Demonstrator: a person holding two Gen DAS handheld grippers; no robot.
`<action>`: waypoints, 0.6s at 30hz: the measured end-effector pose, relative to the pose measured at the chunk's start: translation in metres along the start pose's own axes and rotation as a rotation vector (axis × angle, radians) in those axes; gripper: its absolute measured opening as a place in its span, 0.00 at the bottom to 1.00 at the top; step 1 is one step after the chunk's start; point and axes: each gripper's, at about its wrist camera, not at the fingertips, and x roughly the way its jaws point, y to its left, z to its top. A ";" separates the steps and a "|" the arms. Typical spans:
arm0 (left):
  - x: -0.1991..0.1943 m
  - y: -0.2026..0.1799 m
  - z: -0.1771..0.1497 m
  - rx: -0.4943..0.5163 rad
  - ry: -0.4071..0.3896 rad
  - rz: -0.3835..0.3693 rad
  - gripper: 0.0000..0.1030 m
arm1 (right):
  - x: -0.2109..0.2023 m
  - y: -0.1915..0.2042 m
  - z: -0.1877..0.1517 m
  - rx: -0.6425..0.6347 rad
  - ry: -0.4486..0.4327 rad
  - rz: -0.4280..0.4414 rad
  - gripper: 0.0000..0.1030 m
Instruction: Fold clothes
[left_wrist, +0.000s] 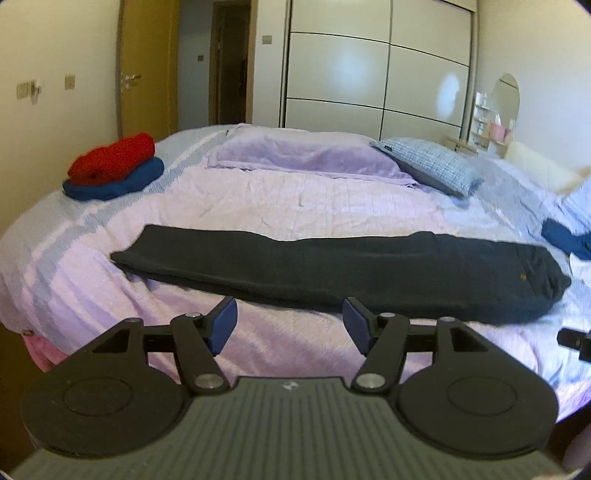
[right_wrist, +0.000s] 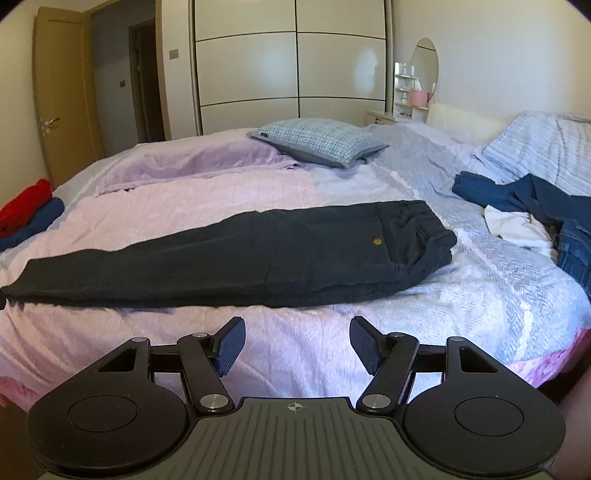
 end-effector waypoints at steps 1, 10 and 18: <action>0.007 -0.001 0.001 -0.019 0.011 -0.007 0.58 | 0.006 -0.006 0.000 0.017 0.003 0.005 0.64; 0.081 -0.030 0.014 -0.025 0.111 -0.012 0.51 | 0.075 -0.061 0.006 0.154 0.104 -0.025 0.64; 0.134 -0.016 0.028 0.019 0.059 0.004 0.44 | 0.114 -0.063 0.048 0.186 -0.017 0.104 0.64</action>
